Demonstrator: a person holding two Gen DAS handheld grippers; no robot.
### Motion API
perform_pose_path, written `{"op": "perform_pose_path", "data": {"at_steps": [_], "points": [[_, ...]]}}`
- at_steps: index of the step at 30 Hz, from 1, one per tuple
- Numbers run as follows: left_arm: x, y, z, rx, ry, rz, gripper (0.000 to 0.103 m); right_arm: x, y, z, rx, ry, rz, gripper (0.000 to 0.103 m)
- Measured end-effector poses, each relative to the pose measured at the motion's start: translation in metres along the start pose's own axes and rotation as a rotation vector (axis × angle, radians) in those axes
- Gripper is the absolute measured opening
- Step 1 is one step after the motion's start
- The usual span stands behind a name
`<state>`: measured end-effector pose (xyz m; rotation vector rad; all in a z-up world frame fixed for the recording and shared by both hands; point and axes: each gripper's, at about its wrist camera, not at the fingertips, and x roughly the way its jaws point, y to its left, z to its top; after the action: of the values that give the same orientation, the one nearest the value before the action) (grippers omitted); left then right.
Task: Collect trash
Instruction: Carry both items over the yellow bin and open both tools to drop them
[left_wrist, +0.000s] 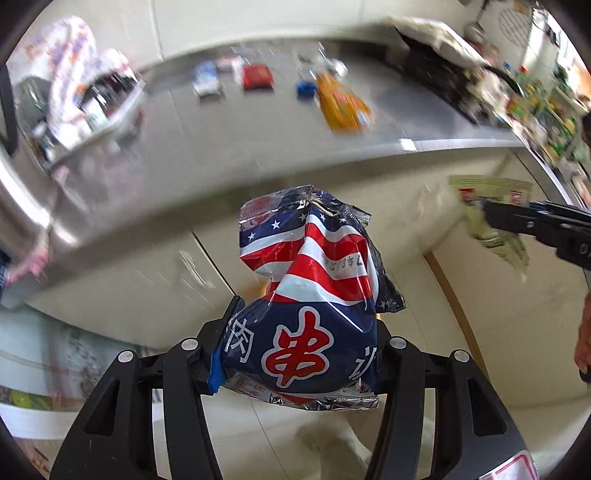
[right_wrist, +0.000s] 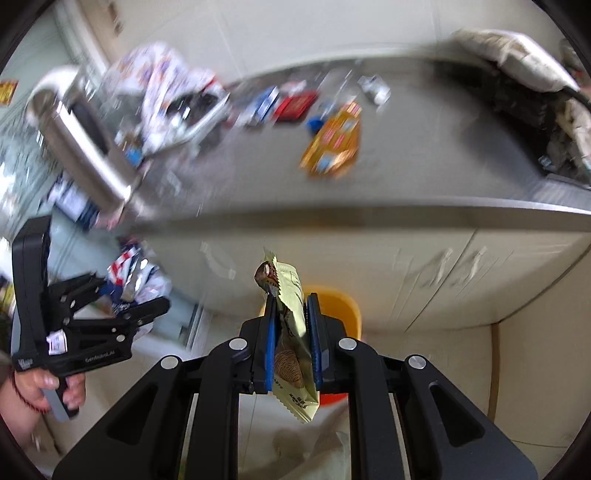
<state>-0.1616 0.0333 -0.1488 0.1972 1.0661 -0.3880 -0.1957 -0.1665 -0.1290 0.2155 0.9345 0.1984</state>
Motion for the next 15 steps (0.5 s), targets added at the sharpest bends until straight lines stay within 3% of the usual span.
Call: {"op": "perform_pose_path", "data": {"at_steps": [6, 10, 15], "points": [[0.057, -0.004, -0.024, 0.057, 0.122, -0.131, 0.054, 0.061, 0.007, -0.034, -0.119, 0.167, 0.063, 0.017], [0.120, -0.005, -0.029, 0.103, 0.232, -0.153, 0.054, 0.117, -0.006, -0.044, -0.155, 0.257, 0.089, 0.017], [0.200, 0.003, -0.033, 0.090, 0.364, -0.136, 0.054, 0.191, -0.024, -0.052, -0.139, 0.346, 0.103, 0.017]]}}
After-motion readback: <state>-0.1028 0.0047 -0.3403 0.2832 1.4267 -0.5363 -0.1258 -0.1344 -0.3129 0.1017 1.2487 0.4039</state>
